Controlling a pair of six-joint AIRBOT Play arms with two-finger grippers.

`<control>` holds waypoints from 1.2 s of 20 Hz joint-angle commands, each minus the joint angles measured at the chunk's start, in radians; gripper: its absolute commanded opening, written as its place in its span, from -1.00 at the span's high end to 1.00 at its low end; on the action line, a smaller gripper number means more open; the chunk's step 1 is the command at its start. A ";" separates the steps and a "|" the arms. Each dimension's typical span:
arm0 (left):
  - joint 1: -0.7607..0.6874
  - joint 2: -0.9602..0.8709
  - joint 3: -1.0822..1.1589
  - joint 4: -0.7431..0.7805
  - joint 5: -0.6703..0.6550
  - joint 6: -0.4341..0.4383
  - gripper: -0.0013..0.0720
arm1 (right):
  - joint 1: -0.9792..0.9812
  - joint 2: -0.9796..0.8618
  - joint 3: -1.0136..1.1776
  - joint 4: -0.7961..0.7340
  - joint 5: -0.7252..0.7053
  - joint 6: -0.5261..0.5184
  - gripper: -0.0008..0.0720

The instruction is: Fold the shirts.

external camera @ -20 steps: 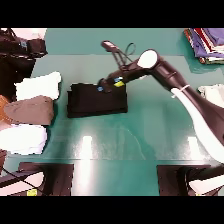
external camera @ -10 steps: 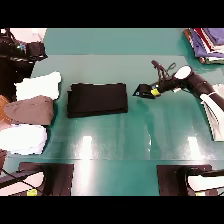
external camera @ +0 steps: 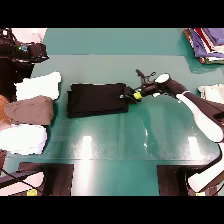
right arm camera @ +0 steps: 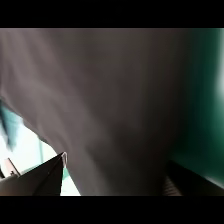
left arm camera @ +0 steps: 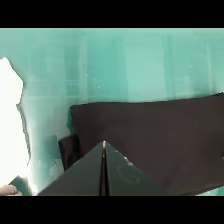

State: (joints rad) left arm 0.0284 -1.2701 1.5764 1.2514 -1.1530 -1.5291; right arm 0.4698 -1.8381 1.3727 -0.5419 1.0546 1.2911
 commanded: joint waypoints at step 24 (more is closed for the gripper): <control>-0.336 0.000 0.000 -0.036 0.126 0.009 0.90 | -0.951 0.326 0.337 -0.680 0.159 0.254 0.94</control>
State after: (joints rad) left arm -0.2958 -1.2701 1.5764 1.2240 -1.0561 -1.5135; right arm -0.3054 -1.5337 1.7096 -1.2087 1.1976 1.5085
